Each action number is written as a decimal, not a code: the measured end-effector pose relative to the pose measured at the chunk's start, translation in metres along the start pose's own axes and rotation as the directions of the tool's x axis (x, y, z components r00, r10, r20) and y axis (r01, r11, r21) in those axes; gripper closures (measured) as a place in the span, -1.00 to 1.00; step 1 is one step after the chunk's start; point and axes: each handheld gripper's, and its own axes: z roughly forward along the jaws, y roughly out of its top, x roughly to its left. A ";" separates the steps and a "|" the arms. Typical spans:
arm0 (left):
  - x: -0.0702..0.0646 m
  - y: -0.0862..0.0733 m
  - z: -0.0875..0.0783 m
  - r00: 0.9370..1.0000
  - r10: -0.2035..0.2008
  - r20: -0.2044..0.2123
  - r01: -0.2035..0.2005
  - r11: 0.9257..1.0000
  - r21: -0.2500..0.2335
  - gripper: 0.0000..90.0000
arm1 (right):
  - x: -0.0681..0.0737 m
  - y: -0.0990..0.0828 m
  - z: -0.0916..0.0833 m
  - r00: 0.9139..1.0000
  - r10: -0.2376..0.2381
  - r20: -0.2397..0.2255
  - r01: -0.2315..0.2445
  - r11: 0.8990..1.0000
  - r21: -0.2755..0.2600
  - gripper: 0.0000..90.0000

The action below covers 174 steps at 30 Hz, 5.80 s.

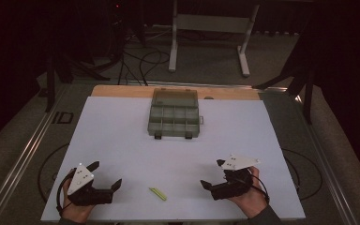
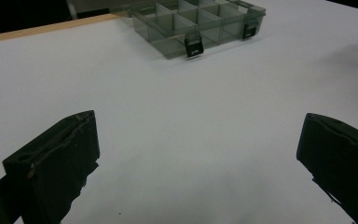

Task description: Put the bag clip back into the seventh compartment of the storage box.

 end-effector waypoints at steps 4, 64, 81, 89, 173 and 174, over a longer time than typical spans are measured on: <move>0.000 0.000 0.000 1.000 -0.002 0.000 0.002 1.000 -0.001 -1.00 | 0.003 0.004 0.005 1.000 -0.011 -0.013 0.011 1.000 0.011 -0.81; 0.000 -0.001 0.001 1.000 0.006 0.002 -0.006 1.000 0.010 -1.00 | 0.071 0.068 0.114 0.971 -0.193 -0.143 0.232 0.911 0.341 -0.80; 0.000 -0.001 0.001 1.000 0.007 0.002 -0.007 1.000 0.011 -1.00 | 0.087 0.067 0.131 0.960 -0.214 -0.180 0.271 0.872 0.407 -0.80; 0.001 -0.001 0.001 1.000 0.006 0.002 -0.006 1.000 0.012 -1.00 | 0.090 0.067 0.137 0.955 -0.224 -0.192 0.287 0.857 0.427 -0.79; 0.001 -0.001 0.000 1.000 0.004 -0.003 -0.004 1.000 0.013 -1.00 | 0.095 0.081 0.133 0.932 -0.274 -0.237 0.358 0.800 0.481 0.77; 0.001 -0.001 0.000 1.000 0.003 -0.003 -0.003 1.000 0.013 -1.00 | 0.094 0.081 0.132 0.932 -0.276 -0.234 0.358 0.801 0.480 0.77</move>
